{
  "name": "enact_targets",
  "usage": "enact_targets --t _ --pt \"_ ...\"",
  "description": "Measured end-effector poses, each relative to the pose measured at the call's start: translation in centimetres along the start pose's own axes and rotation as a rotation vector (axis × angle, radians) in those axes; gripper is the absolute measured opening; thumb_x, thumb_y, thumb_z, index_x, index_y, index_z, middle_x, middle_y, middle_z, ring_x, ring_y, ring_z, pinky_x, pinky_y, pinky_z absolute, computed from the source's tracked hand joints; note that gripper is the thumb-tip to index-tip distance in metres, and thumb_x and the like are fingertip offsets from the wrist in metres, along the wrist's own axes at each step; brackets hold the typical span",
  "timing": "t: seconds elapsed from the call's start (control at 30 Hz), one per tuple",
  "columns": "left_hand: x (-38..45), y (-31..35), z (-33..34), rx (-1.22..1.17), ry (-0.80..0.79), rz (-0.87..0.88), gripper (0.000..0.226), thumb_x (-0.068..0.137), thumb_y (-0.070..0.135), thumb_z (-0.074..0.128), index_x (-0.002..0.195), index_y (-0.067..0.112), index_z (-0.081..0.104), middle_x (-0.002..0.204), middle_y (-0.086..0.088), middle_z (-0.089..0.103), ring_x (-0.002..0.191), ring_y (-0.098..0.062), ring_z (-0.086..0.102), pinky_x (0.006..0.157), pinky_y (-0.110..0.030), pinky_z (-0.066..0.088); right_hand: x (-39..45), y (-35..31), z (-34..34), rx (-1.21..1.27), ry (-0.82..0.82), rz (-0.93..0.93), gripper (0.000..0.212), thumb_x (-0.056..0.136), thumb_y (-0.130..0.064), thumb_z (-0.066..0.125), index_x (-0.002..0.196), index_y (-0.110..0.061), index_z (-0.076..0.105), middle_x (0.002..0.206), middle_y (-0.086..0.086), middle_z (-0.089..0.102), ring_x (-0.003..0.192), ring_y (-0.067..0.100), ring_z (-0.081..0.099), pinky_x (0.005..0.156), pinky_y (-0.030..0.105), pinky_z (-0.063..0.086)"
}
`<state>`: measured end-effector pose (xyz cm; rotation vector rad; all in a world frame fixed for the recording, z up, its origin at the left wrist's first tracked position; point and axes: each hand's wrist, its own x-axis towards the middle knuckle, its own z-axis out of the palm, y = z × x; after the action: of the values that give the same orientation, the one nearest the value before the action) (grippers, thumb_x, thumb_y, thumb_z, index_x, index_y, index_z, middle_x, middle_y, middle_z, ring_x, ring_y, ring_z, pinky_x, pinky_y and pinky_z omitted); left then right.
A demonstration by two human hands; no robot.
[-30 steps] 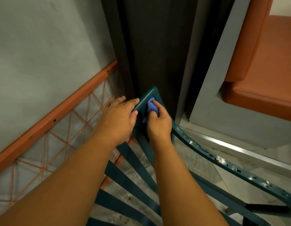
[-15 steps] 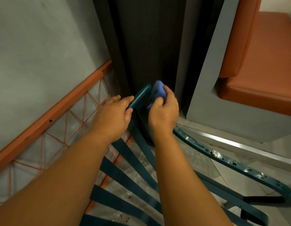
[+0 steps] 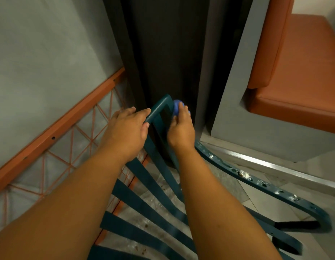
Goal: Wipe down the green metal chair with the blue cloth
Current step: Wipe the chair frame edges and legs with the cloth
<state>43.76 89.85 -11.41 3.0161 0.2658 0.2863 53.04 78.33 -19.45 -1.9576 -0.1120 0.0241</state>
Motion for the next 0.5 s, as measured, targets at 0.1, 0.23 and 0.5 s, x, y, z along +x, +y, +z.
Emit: enact_targets --t 0.1,0.23,0.5 --pt "-0.1 0.3 -0.2 0.014 0.007 0.009 0.045 0.097 0.027 0.040 0.141 0.018 0.040 0.136 -0.017 0.050 0.132 -0.029 0.038 0.108 -0.042 0.029 -1.9 1.1 0.3 -0.059 -0.016 -0.136 0.056 0.101 -0.016 0.039 0.152 -0.023 0.017 0.161 0.001 0.011 0.148 0.018 0.003 0.121 0.039 0.008" --pt "-0.2 0.5 -0.2 -0.004 -0.003 0.024 0.044 0.098 0.025 0.039 0.141 0.015 0.039 0.136 -0.016 0.051 0.132 -0.029 0.039 0.109 -0.043 0.029 -0.7 3.0 -1.2 -0.329 -0.027 0.220 0.059 0.092 -0.006 0.048 0.146 -0.021 0.031 0.153 0.009 0.030 0.142 0.029 0.024 0.115 0.047 0.026" --pt "-0.2 0.4 -0.2 0.001 -0.003 0.023 0.045 0.098 0.024 0.039 0.141 0.014 0.039 0.135 -0.019 0.051 0.131 -0.030 0.040 0.109 -0.042 0.028 -3.9 3.9 -0.5 -0.164 -0.027 -0.122 0.062 0.098 -0.008 0.044 0.152 -0.027 0.017 0.161 0.000 0.007 0.148 0.017 -0.001 0.121 0.041 0.007"
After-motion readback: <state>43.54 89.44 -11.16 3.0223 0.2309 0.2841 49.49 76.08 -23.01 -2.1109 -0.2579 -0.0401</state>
